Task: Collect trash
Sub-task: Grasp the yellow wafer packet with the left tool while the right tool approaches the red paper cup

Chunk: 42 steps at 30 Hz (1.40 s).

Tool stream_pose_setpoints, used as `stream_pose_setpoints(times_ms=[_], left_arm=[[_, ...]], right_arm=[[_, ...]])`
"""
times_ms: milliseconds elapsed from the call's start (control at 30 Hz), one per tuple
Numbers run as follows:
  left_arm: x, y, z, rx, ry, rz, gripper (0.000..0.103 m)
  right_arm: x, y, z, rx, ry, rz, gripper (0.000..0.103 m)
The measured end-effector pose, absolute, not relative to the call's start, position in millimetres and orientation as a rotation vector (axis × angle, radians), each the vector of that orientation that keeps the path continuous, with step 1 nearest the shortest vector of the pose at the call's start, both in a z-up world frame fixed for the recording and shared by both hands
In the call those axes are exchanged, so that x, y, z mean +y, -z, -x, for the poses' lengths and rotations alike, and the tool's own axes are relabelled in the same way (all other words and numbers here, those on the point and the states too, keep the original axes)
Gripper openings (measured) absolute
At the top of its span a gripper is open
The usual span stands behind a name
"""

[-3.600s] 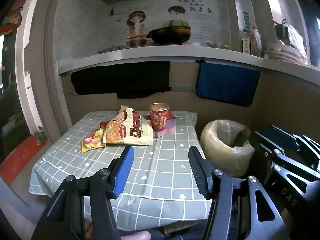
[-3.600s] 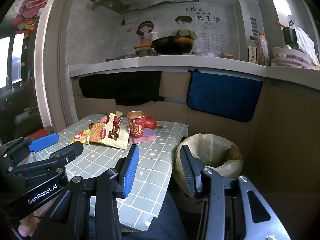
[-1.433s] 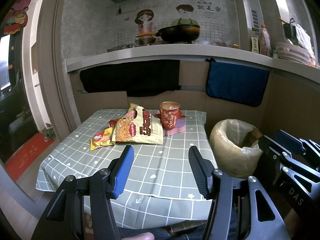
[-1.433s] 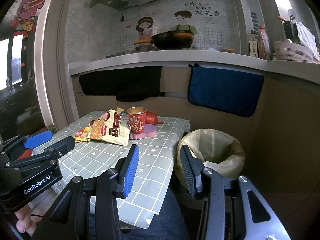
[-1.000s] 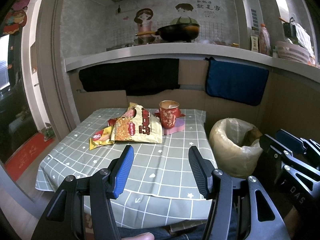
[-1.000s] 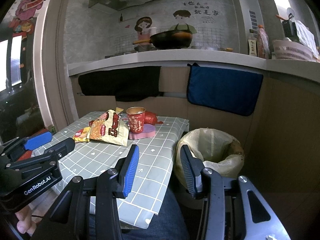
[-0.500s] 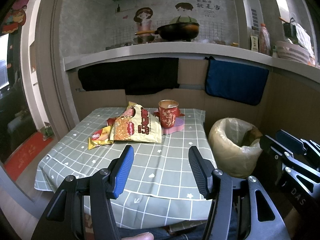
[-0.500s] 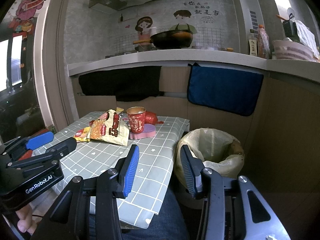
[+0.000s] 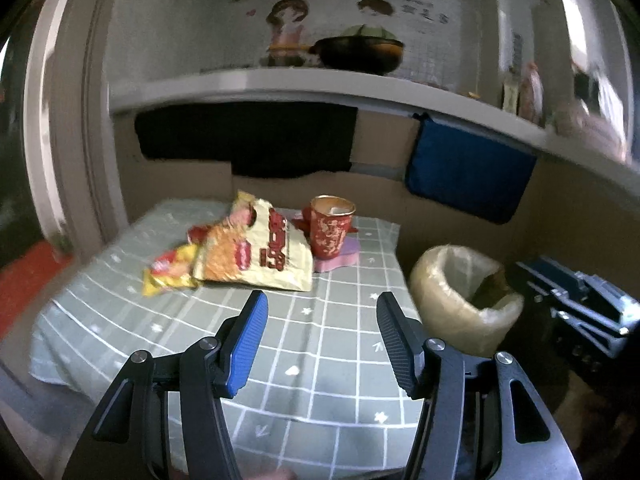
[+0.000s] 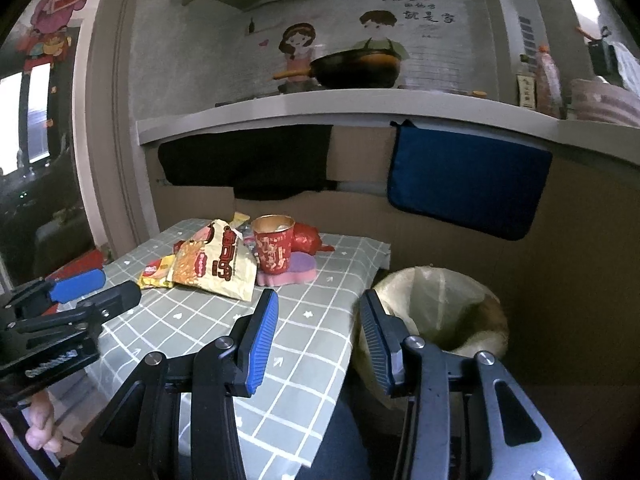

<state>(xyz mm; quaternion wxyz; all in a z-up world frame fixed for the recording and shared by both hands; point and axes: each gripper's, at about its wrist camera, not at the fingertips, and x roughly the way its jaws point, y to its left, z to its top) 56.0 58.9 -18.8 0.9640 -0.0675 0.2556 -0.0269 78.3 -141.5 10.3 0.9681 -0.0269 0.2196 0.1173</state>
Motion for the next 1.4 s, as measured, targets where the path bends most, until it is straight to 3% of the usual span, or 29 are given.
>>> stream_pose_setpoints(times_ms=[267,500,967,1400], left_arm=[[109,73,-107,0.704,-0.024,0.284,0.057],[137,104,-138,0.756,-0.032,0.383,0.057],[161,110,-174,0.727,-0.066,0.373,0.057],[264,101,-244,0.611,-0.012,0.379,0.057]], right_arm=[[-114,12,-143,0.487,-0.305,0.071,0.041],[-94,34,-196,0.551,-0.358,0.103,0.041],[-52,17,-299,0.546,-0.407,0.157,0.041],[-63,42,-293,0.601,-0.416,0.145,0.041]])
